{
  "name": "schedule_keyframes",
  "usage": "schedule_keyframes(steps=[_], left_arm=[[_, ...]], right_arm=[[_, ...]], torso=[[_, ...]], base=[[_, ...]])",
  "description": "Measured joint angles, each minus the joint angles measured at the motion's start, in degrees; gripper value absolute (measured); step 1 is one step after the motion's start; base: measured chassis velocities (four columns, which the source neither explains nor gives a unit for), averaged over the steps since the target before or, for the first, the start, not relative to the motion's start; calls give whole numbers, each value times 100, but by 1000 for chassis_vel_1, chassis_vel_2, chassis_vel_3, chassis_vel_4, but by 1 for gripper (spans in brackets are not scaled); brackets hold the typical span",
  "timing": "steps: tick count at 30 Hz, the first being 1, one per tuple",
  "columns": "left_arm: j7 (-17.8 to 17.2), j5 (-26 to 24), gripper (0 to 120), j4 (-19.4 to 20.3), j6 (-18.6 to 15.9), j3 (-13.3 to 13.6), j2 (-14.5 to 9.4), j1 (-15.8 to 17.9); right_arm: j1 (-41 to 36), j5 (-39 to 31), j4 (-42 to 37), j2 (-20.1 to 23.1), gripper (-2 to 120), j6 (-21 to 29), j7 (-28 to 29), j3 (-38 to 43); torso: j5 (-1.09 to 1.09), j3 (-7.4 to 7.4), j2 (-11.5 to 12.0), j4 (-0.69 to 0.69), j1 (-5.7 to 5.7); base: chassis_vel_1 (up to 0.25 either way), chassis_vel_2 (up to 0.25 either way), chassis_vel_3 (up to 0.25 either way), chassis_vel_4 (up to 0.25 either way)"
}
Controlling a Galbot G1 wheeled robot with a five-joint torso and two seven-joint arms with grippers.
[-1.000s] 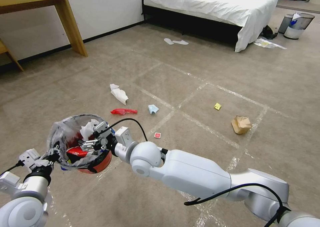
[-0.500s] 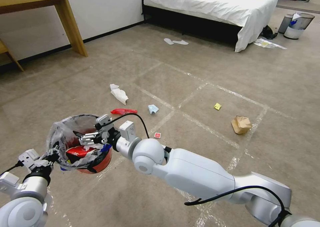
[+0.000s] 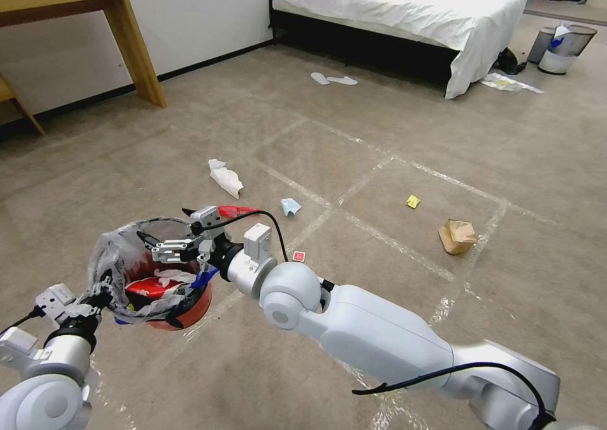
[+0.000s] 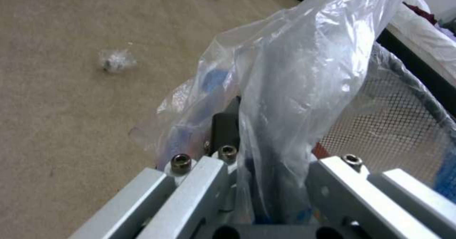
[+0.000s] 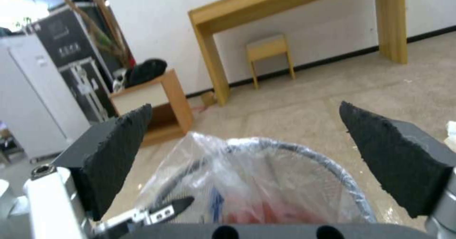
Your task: Pick up the trash bin and place the garbage on the floor into it.
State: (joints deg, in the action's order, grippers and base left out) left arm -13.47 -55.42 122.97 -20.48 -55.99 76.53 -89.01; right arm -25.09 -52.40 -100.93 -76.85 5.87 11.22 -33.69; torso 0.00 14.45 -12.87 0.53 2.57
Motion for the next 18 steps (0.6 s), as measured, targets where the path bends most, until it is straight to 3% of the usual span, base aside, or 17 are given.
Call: schedule_keyframes(steps=[6, 12, 18], left_arm=[[7, 28, 3, 1, 6, 3, 35, -10], [15, 35, 3, 12, 9, 0, 45, -15], [32, 71, 3, 32, 23, -22, 65, -35]], right_arm=[[-193, 153, 69, -120, 100, -348, -141, 226], [-434, 397, 237, -196, 100, -1441, -873, 697], [-789, 338, -38, -55, 100, -1651, -1132, 1499]], torso=[[0, 0, 0, 0, 0], [0, 0, 0, -1, 0], [0, 0, 0, 0, 0]], base=[[0, 0, 0, 0], [0, 0, 0, 0], [0, 0, 0, 0]])
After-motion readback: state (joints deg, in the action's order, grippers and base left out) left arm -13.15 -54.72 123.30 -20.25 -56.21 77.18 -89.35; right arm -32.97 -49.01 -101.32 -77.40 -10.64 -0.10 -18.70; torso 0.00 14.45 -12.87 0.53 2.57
